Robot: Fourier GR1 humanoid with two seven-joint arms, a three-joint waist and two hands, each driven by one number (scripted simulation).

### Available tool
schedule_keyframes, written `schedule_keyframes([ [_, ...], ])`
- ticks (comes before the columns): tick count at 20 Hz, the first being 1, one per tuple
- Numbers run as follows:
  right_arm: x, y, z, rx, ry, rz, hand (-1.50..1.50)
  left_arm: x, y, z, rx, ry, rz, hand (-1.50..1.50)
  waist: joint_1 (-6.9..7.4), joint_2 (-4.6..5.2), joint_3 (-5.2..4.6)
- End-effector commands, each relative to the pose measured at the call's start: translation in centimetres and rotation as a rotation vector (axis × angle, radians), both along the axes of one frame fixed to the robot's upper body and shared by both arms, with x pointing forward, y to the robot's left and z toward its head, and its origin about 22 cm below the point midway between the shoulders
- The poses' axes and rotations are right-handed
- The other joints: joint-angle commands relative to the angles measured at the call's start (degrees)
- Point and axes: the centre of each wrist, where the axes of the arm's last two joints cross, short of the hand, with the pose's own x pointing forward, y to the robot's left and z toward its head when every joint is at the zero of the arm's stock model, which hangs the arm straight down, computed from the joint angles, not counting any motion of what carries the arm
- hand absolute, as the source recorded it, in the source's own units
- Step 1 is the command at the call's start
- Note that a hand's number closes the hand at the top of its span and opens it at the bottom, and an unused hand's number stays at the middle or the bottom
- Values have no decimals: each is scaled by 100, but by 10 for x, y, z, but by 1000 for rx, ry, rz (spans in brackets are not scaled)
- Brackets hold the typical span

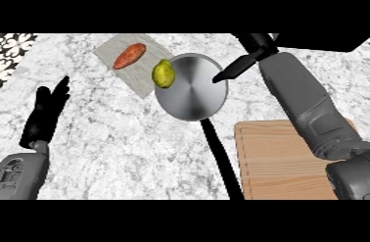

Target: Pick the pear from the cutting board and place it in the pan

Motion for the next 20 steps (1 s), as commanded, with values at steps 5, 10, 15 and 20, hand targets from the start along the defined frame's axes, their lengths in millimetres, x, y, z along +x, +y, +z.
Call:
schedule_keyframes([
  [5, 5, -93, 40, 9, -6, -18, -150, -1, -5, 4, 4, -22, -32, 0, 157, 103, 17],
  [10, 0, -129, 54, -8, 3, 3, -150, 0, -9, 2, -4, -27, -28, 0, 129, 125, 21],
  [15, -5, -152, 61, -25, -15, -5, -150, 3, -7, 8, -7, -36, -28, 0, 189, 158, 32],
  [20, -12, -177, 71, -58, -23, -34, -150, 4, -7, 13, 4, -37, -41, 0, 243, 172, 45],
])
